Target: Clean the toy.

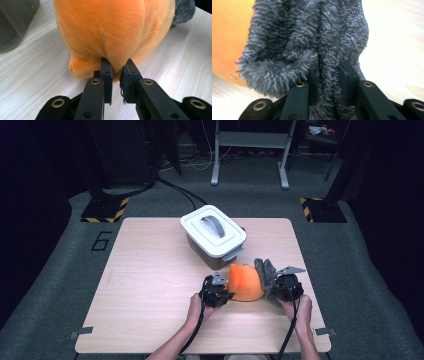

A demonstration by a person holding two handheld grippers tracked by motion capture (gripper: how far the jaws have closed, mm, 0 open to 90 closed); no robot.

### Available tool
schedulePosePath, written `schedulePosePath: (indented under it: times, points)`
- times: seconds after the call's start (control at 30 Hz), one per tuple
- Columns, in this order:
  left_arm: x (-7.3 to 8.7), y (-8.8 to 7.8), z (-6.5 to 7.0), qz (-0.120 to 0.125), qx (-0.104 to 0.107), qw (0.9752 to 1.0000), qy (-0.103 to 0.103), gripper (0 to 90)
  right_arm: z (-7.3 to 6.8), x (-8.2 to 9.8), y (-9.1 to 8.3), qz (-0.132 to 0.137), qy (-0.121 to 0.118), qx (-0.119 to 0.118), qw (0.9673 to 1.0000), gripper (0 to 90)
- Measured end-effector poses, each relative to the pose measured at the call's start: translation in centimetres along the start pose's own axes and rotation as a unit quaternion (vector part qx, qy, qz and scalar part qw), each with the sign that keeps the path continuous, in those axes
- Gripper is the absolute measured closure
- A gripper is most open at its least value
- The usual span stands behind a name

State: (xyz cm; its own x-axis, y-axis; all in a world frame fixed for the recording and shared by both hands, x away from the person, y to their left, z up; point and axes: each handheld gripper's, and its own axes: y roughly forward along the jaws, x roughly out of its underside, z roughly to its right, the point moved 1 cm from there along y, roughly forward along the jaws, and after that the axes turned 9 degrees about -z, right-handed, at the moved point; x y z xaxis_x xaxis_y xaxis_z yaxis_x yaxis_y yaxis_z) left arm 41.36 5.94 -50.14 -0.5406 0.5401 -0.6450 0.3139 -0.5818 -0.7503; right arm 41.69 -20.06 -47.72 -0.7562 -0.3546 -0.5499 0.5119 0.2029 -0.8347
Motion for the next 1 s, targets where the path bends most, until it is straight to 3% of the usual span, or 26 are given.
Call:
schedulePosePath:
  times: [0.3,0.47,0.63,0.77,1.0]
  points:
    - [0.0,0.0,-0.2,0.0,0.003,1.0,-0.005,80.9,0.2,0.9,2.8,-0.046,0.006,-0.001,0.9989,72.1]
    - [0.0,-0.1,-0.2,0.0,0.004,1.0,-0.004,80.8,0.5,0.8,2.3,-0.045,0.005,0.007,0.9989,72.0]
    - [0.0,-0.1,-0.4,0.0,0.005,1.0,-0.005,80.6,0.8,0.6,-0.4,-0.014,0.009,0.026,0.9995,71.9]
    - [0.0,-0.1,-0.5,0.0,0.005,1.0,-0.003,80.4,0.4,0.0,-2.6,0.028,-0.005,0.038,0.9989,72.0]
    - [0.0,-0.1,-0.5,0.001,0.005,1.0,-0.002,80.2,-0.1,-0.8,-4.5,0.072,-0.007,0.038,0.9966,72.0]
